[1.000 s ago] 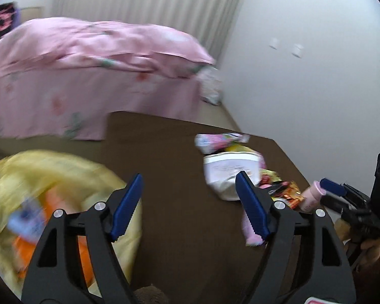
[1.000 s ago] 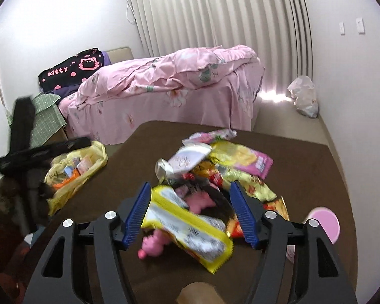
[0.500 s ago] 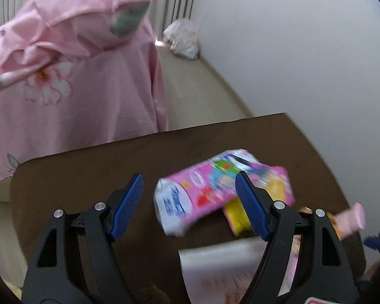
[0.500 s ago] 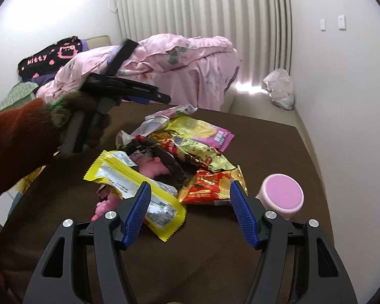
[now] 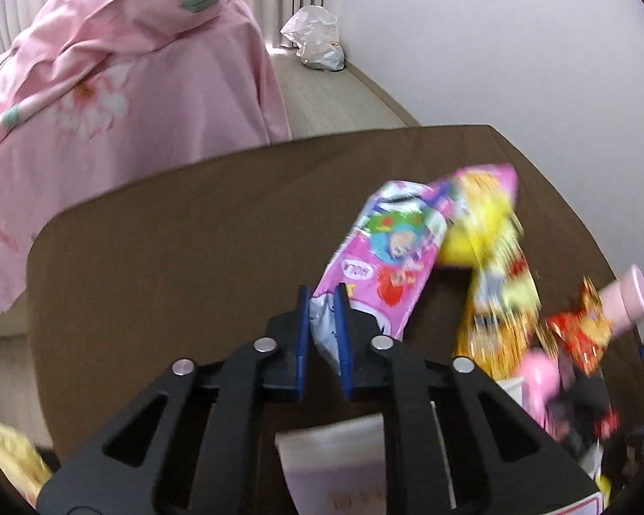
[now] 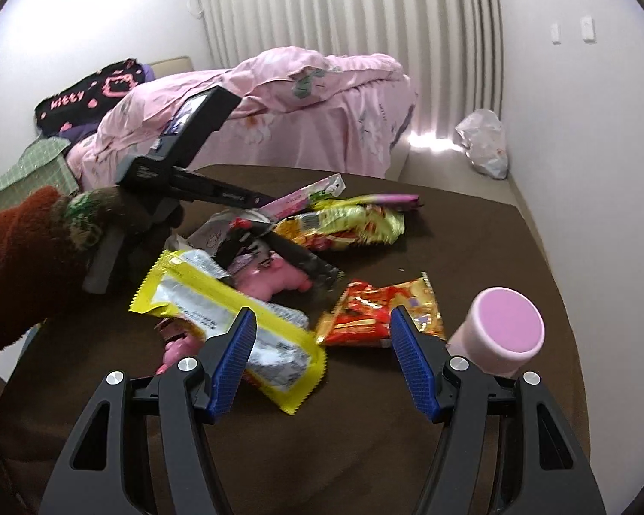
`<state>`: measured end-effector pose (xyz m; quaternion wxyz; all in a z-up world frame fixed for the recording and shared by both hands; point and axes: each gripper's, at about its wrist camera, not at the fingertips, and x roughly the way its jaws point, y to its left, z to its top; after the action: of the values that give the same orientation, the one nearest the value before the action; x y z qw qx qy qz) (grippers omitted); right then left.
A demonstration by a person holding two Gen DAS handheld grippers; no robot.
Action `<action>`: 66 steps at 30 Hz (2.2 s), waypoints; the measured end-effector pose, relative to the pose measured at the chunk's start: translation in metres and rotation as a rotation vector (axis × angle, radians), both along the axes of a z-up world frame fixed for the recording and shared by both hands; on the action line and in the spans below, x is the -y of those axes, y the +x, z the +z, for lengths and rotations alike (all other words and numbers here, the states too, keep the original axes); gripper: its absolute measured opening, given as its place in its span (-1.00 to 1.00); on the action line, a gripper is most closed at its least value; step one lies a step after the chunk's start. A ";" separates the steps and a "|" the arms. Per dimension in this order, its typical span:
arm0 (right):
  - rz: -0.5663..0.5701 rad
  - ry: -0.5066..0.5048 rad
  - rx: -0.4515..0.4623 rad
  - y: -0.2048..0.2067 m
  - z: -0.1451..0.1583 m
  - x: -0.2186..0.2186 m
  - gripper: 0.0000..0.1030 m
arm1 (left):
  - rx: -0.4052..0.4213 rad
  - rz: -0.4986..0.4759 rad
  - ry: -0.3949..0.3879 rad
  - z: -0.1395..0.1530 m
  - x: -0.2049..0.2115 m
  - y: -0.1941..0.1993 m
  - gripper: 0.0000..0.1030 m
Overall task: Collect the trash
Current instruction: 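Reach both tools back toward the snack wrappers on the table, then grasp the pink cartoon wrapper with the left tool while the right tool grasps the pink chip bag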
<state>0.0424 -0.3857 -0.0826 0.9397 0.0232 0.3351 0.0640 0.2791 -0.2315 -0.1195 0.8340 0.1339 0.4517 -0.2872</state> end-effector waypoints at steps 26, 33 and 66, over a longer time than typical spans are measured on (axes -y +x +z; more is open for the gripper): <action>-0.185 0.157 -0.141 0.186 0.012 0.025 0.17 | -0.025 0.293 -0.326 0.033 -0.130 -0.096 -0.64; -0.382 0.234 -0.311 0.241 -0.043 0.060 0.14 | 0.001 0.324 -0.344 0.038 -0.150 -0.105 -0.53; -0.014 0.133 -0.281 0.298 -0.033 0.043 0.13 | -0.024 0.315 -0.326 0.035 -0.143 -0.109 -0.40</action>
<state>0.3403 -0.4288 -0.1161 0.8805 0.0963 0.4579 0.0757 0.1703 -0.0882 -0.0850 0.8737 -0.0786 0.4245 -0.2242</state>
